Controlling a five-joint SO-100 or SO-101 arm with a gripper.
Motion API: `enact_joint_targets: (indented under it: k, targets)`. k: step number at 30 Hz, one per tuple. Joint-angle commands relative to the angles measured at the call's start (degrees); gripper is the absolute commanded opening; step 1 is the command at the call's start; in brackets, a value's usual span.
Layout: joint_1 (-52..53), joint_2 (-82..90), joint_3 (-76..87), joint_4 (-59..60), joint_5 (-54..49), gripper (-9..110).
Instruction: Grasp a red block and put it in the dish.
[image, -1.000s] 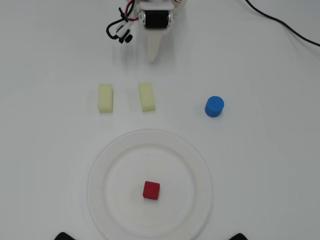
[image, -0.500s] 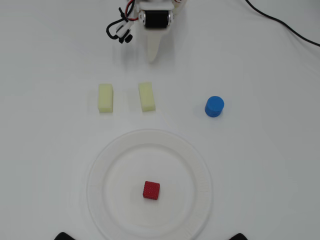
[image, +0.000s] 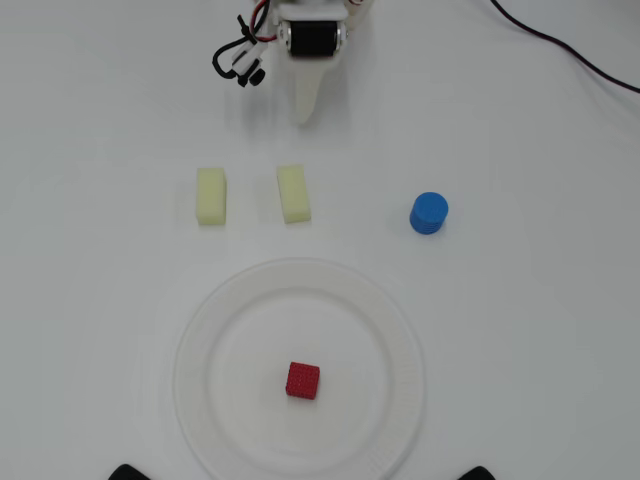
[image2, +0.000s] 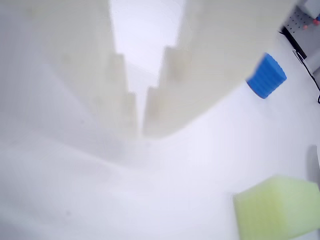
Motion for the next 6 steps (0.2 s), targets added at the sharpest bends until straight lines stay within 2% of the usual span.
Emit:
enact_joint_targets:
  k: [1,6]
  targets:
    - [0.0,10.1,6.2,1.0,0.1,0]
    - [0.0,10.1,6.2,1.0,0.1,0]
